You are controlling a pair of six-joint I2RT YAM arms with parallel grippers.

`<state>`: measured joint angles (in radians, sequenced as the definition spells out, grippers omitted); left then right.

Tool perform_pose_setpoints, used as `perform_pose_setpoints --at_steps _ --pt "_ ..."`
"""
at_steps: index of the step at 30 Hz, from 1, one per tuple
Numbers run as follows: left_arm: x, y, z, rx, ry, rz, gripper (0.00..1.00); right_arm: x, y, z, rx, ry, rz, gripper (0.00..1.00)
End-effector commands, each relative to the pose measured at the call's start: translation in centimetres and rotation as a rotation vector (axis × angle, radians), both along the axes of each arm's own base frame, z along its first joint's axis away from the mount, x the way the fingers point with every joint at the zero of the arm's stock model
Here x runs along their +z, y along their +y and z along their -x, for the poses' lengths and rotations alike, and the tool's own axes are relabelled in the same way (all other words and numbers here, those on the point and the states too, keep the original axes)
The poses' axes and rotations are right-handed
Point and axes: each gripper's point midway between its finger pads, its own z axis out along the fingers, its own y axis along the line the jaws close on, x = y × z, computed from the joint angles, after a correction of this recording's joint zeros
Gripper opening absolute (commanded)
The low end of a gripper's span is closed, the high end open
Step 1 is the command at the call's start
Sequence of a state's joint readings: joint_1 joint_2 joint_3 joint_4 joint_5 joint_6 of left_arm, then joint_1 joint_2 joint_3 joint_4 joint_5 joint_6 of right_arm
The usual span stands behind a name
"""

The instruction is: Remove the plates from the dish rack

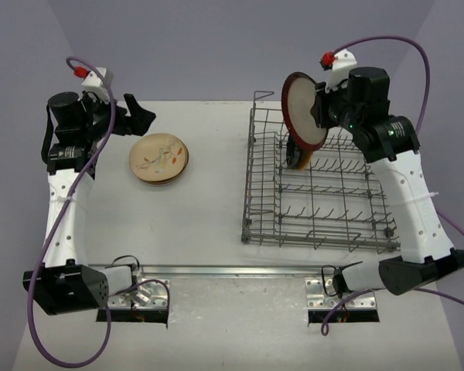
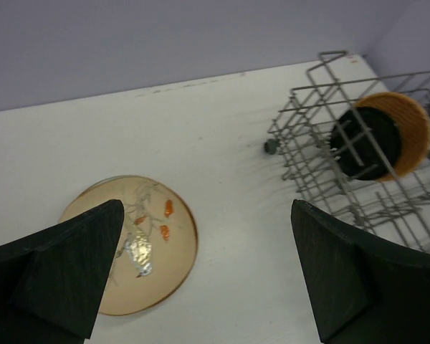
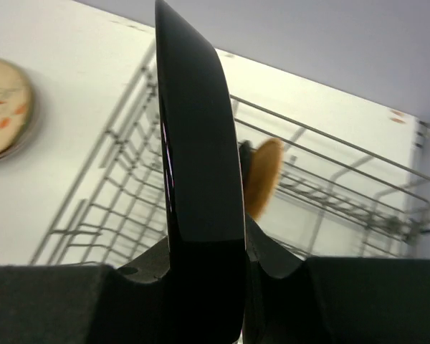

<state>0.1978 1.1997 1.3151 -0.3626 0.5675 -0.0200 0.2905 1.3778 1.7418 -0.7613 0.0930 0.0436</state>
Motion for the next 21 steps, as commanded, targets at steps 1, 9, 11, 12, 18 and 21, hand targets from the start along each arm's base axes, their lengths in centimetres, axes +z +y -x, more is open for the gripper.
perform_pose_setpoints --at_steps 1,9,11,12,18,21 --pt "4.9 -6.0 4.5 -0.352 -0.094 0.144 1.0 7.3 7.1 4.2 0.38 -0.152 -0.3 0.0" --pt "4.4 -10.8 8.2 -0.639 -0.007 0.262 0.96 2.9 14.2 9.7 0.82 0.168 -0.625 0.0" --pt "3.2 -12.0 8.7 -0.684 0.023 0.27 0.95 2.7 14.7 9.9 0.858 0.194 -0.655 0.0" --pt "2.5 -13.1 9.2 -0.727 0.051 0.276 0.94 2.7 15.0 9.9 0.875 0.206 -0.665 0.0" --pt "-1.7 -18.9 11.1 -0.918 0.215 0.299 0.89 2.7 16.5 10.3 0.949 0.27 -0.707 0.0" --pt "-2.8 -19.5 10.7 -0.909 0.237 0.291 0.86 2.4 17.2 10.8 0.978 0.292 -0.71 0.0"
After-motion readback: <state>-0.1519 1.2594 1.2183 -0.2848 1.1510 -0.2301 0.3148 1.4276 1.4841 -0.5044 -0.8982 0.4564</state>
